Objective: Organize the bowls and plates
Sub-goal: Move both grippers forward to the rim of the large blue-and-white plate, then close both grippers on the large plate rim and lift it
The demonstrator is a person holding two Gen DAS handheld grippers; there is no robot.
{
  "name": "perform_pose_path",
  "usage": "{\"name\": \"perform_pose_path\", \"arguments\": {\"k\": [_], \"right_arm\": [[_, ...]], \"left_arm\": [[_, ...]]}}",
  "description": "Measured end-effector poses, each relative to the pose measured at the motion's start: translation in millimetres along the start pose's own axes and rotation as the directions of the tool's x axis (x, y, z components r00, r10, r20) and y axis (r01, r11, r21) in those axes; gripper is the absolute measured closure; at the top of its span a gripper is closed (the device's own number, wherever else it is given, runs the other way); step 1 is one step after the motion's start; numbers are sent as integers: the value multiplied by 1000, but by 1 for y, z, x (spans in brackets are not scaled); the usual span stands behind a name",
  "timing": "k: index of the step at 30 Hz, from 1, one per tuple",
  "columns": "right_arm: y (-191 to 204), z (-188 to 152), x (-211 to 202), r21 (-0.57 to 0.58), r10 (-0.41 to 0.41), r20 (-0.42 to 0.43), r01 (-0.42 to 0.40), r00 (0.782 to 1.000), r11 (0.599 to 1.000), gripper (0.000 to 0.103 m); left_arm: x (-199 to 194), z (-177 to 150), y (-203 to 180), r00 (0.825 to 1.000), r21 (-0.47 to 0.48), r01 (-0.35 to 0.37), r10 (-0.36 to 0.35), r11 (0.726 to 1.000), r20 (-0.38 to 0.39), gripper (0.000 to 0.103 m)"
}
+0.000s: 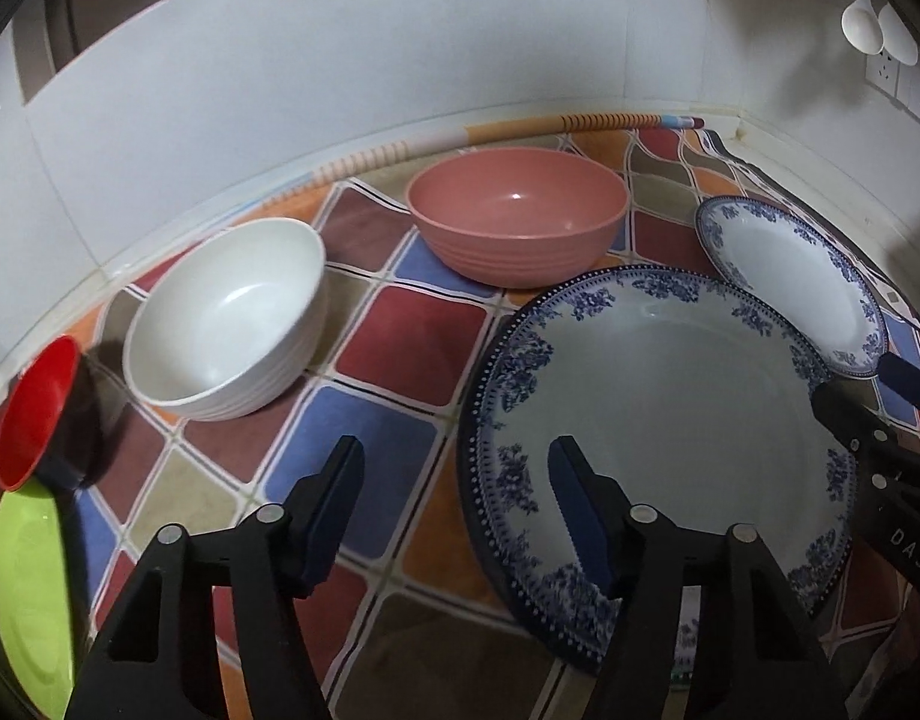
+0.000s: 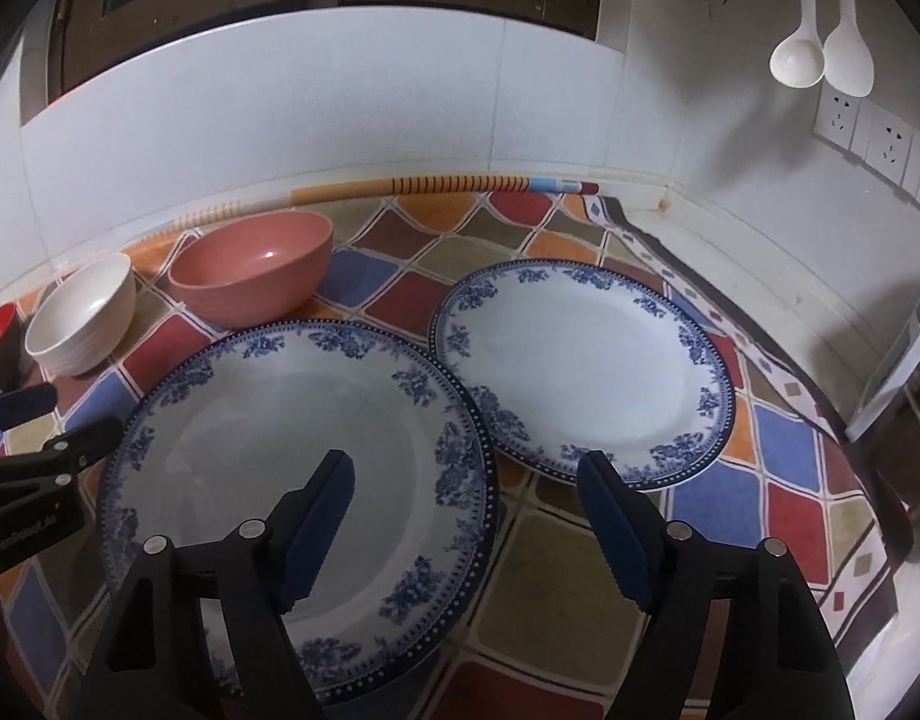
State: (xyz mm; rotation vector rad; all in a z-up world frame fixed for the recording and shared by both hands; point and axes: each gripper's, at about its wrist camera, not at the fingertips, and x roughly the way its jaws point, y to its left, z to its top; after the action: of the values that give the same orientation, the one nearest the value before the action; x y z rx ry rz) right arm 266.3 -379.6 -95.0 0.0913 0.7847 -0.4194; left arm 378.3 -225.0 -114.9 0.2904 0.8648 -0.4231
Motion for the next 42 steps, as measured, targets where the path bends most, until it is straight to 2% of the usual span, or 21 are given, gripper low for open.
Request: {"name": "perform_pose_path", "arguments": {"k": [12,18,28,42], "right_arm": [[1,-3,28,20,33,-83,-32,996,999,46],[1,-2,36,23,47,-109,-45,993,999,56],[0,0,39,19,35,-125,-33,991,999,64],[5,2,27,5,53,-119,-53,991,999,66]], "left_arm": [[28,5,-6,996,3,75,-75,997,-56,57],[30,7,-5,994,-3,91,-91,996,-54,66],[29,6,-2,994,-28,93,-94,995,-50,68],[5,-9,8,996,-86,69,-74,994,-57,69]]}}
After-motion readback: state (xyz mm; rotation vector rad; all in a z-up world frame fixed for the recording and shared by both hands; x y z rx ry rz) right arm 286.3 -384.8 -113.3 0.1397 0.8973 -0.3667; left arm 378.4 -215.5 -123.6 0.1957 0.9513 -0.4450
